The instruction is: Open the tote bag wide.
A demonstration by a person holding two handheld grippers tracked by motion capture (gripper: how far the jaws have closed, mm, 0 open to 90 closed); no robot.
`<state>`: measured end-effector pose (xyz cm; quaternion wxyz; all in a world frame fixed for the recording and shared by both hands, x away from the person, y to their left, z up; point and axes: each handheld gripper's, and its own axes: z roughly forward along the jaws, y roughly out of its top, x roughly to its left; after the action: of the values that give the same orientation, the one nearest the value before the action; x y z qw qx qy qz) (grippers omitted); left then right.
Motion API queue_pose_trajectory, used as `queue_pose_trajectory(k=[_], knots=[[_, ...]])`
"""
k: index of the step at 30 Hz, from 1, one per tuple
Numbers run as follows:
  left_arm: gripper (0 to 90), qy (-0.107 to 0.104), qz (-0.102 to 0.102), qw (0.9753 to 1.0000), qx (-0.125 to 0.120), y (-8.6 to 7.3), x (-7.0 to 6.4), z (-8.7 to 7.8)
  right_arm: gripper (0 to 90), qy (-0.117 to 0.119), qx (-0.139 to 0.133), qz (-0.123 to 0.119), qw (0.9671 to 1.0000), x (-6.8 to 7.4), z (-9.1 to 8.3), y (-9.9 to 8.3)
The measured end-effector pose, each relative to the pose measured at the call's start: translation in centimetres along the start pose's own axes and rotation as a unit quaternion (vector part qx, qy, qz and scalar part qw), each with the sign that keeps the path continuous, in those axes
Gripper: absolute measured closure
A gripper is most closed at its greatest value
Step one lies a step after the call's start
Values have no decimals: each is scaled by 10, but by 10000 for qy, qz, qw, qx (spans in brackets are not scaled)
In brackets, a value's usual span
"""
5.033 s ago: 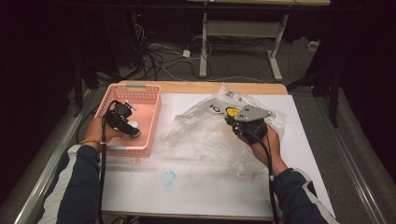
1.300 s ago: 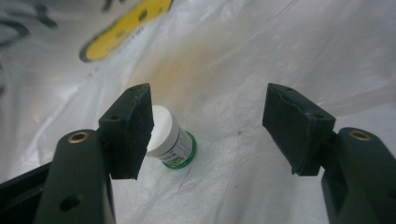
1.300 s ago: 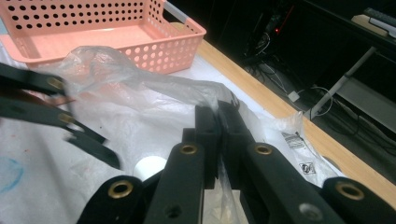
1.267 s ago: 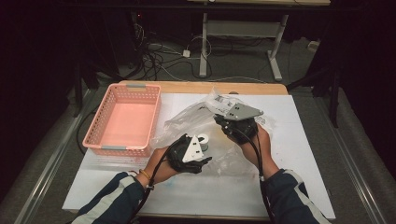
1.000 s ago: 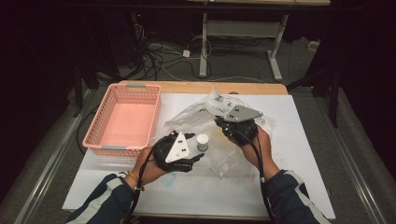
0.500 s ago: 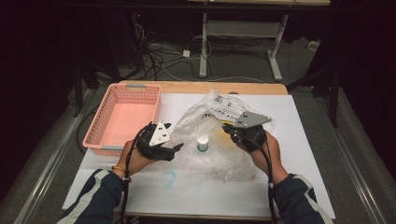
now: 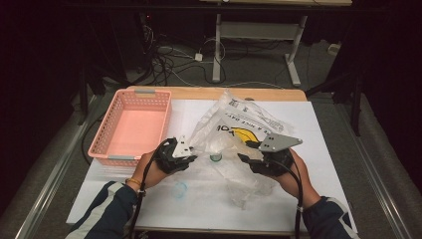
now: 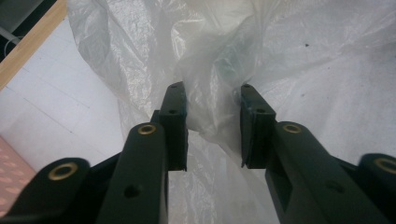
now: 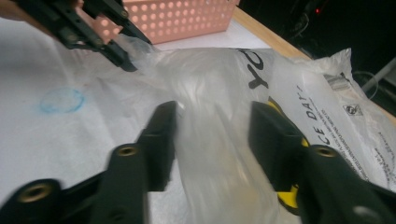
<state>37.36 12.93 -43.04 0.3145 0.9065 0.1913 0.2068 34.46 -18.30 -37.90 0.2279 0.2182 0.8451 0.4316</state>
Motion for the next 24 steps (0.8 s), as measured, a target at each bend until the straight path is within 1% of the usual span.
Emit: queue_pose_trajectory(k=[2, 3, 5, 6, 7, 8, 9, 10, 12, 13, 14, 15, 16, 17, 18, 19, 21, 22, 23, 24], knots=[[714, -12, -3, 10000, 29, -1, 1, -1, 462, -44, -197, 95, 9998, -3, -11, -1], [721, -1, -15, 10000, 28, -2, 2, -2, 457, -120, -304, 180, 9993, -6, -16, -2], [730, -7, -22, 10000, 26, -3, 3, -5, 473, -405, -478, 414, 9972, -15, -27, -5], [730, -7, -38, 10000, 25, -4, 3, -5, 483, -637, -519, 539, 9952, -20, -31, -9], [730, -27, -58, 10000, 27, -5, 4, -6, 479, -923, -453, 629, 9927, -26, -33, -12], [731, -21, -52, 10000, 43, -5, 3, -6, 478, -1156, -389, 735, 9898, -32, -34, -16], [758, 2, -41, 10000, 55, -6, 3, -6, 478, -1339, -339, 844, 9868, -38, -34, -22], [759, 1, -48, 10000, 62, -6, 3, -7, 473, -1560, -234, 933, 9831, -43, -32, -27], [759, 6, -42, 10000, 86, -7, 2, -8, 453, -1914, 101, 1013, 9762, -55, -25, -38], [759, 35, -34, 9999, 96, -7, 1, -8, 449, -2105, 294, 1065, 9713, -61, -21, -44], [760, 30, -33, 9999, 93, -8, 1, -9, 445, -2194, 468, 1121, 9681, -66, -16, -51], [769, 35, -50, 9999, 85, -8, 2, -10, 442, -2196, 593, 1216, 9662, -71, -11, -58], [775, 35, -60, 9999, 81, -9, 2, -10, 437, -2243, 715, 1309, 9630, -77, -6, -65], [775, 35, -74, 9999, 67, -10, 2, -11, 433, -2251, 844, 1470, 9595, -82, -1, -72], [775, 26, -83, 9999, 66, -10, 2, -11, 424, -2149, 973, 1660, 9575, -88, 5, -80], [775, 25, -77, 9999, 79, -10, 2, -11, 413, -2078, 1098, 1871, 9538, -94, 9, -87], [775, 11, -60, 9999, 89, -11, 1, -10, 410, -2042, 1297, 2170, 9457, -102, 16, -99], [775, 18, -53, 9999, 93, -11, 0, -10, 409, -1975, 1369, 2262, 9440, -104, 18, -103], [775, 7, -51, 9999, 92, -11, 0, -10, 402, -1927, 1414, 2317, 9430, -105, 19, -104], [775, 17, -44, 9999, 94, -11, 0, -11, 398, -1872, 1448, 2333, 9432, -104, 21, -105]])
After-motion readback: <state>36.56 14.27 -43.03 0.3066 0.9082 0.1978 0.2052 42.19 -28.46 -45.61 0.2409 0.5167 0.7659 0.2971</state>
